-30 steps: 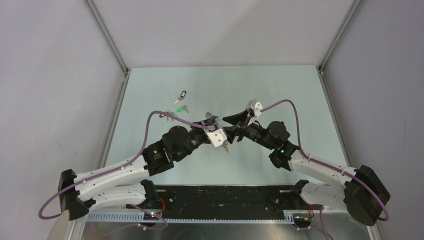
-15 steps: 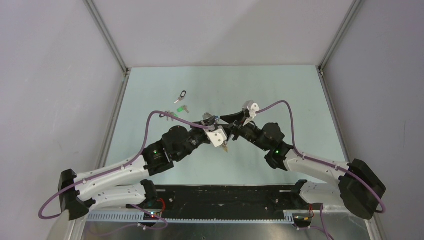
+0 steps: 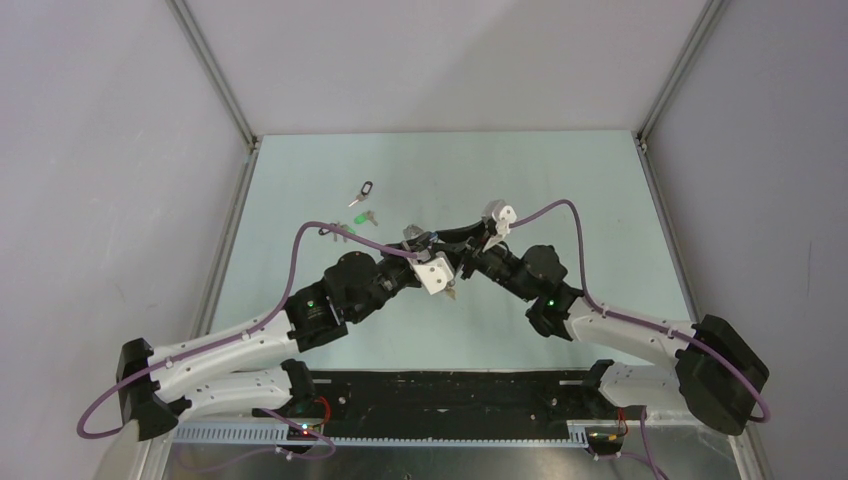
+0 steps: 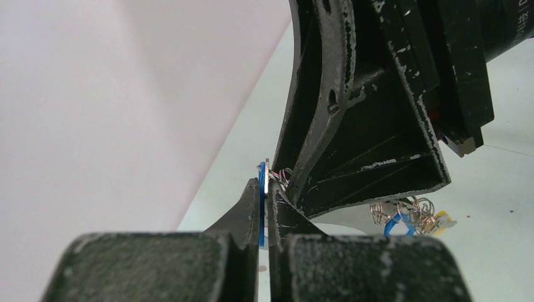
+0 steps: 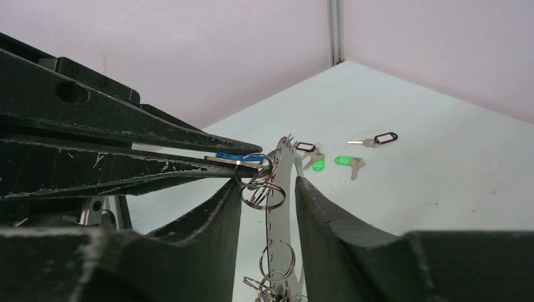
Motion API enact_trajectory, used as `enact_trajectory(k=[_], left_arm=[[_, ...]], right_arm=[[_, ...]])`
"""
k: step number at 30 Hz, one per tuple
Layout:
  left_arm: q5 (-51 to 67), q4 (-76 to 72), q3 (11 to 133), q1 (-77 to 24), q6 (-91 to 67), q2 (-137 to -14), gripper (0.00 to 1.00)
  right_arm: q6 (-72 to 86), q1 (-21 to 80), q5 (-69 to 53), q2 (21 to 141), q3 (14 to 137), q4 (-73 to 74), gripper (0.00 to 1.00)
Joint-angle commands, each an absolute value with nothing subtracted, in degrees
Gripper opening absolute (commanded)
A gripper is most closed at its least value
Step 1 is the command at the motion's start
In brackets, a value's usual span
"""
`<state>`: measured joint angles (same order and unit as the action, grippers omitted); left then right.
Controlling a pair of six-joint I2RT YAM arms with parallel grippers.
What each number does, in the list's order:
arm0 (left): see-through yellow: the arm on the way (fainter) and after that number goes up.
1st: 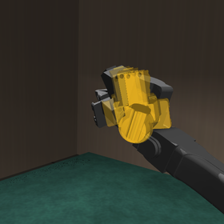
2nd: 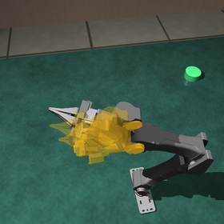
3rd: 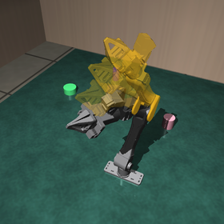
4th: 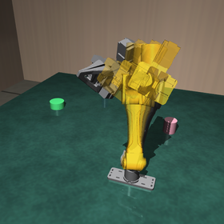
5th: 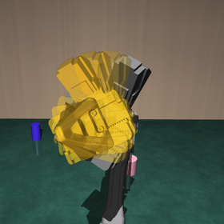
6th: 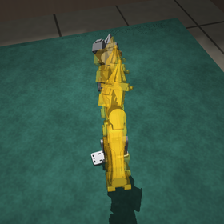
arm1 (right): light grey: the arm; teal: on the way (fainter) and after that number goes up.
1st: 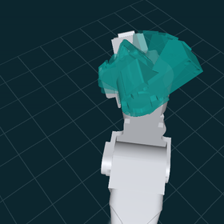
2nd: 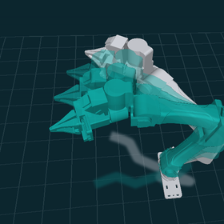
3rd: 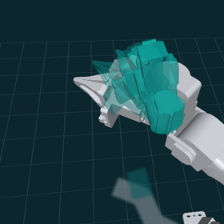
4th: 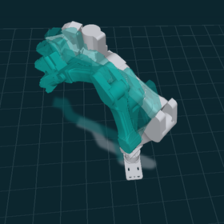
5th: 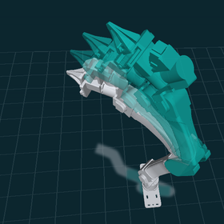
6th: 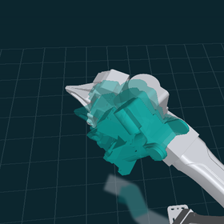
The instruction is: Remove the keys from the keyring
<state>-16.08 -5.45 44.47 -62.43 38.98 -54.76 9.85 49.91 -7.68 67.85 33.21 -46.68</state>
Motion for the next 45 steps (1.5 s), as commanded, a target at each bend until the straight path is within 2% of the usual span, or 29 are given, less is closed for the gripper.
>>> enact_trajectory(k=[1, 6, 15, 22, 27, 30, 33, 35, 41, 45], left_arm=[[-15.3, -8.6, 47.6, -62.5, 38.0, -54.5, 0.00], [-15.3, -8.5, 47.7, -62.5, 38.0, -54.4, 0.00], [-15.3, -8.3, 47.6, -62.5, 38.1, -54.0, 0.00], [-15.4, -8.2, 47.7, -62.5, 38.1, -53.9, 0.00], [-15.6, -8.2, 47.7, -62.5, 38.1, -53.9, 0.00], [-15.7, -8.2, 47.7, -62.5, 38.1, -53.9, 0.00], [-15.7, -8.2, 47.7, -62.5, 38.2, -53.9, 0.00], [-15.8, -8.2, 47.7, -62.5, 38.2, -53.9, 0.00], [-15.9, -8.2, 47.7, -62.5, 38.2, -53.9, 0.00], [-15.8, -8.2, 47.7, -62.5, 38.1, -53.8, 0.00]], right_arm=[[7.2, 50.9, -6.0, 68.2, 35.9, -50.7, 0.36], [0.8, 52.3, -6.2, 68.0, 35.8, -49.4, 0.26], [-11.1, 53.9, -8.1, 66.3, 35.2, -45.5, 0.27], [-32.3, 55.5, -13.9, 64.5, 31.8, -43.9, 0.17], [-47.7, 58.2, -14.3, 62.9, 30.6, -40.0, 0.16], [-49.7, 58.7, -13.2, 62.0, 29.2, -40.8, 0.22], [-46.9, 58.6, -10.9, 60.9, 29.1, -40.7, 0.42], [-41.7, 58.4, -9.9, 60.2, 29.2, -41.2, 0.49], [-20.2, 54.3, -13.4, 57.0, 29.2, -40.7, 0.65], [-5.9, 50.9, -13.9, 56.9, 29.8, -42.1, 0.67]])
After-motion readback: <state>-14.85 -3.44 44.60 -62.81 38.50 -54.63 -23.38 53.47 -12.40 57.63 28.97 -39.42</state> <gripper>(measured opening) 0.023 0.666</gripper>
